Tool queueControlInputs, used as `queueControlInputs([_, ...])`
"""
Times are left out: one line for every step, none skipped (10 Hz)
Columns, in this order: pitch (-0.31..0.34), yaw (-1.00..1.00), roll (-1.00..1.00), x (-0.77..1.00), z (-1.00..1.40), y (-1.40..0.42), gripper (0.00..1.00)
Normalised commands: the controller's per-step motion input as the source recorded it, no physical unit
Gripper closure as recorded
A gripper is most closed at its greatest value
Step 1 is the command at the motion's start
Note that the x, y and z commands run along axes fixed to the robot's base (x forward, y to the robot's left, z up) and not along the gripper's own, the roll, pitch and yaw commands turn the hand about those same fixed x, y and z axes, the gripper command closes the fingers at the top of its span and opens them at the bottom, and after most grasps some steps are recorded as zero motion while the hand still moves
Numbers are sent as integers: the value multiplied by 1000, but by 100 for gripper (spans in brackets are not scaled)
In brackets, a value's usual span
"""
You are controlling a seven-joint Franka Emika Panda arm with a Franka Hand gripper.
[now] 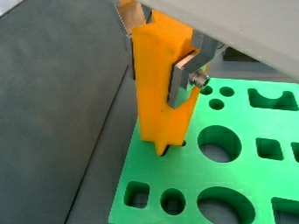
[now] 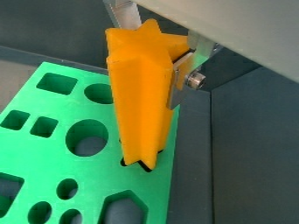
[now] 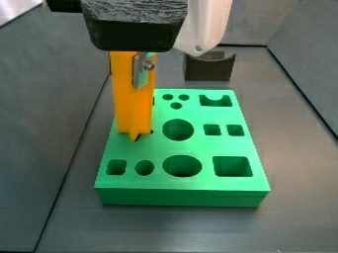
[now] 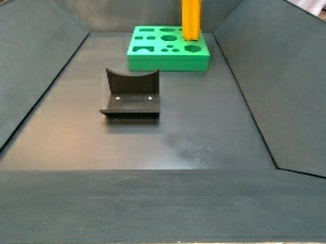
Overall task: Pick up the star object. Move up. Move to above the board. Insert the star object.
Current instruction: Insert the star object.
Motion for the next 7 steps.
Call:
queueControlInputs([60,-223,36,311,-189,0,100])
queueControlInputs([0,-43,0,83,-3,0,100])
queueControlInputs([0,0,0,3,-31,0,100])
queueControlInputs([0,-51,0,0,-266,0,100])
queueControlInputs([-9,-89,27,0,-577,0,100])
queueControlInputs([-41,-94,59,0,-809,0,100])
queueControlInputs([-51,-100,0,0,-857,0,100])
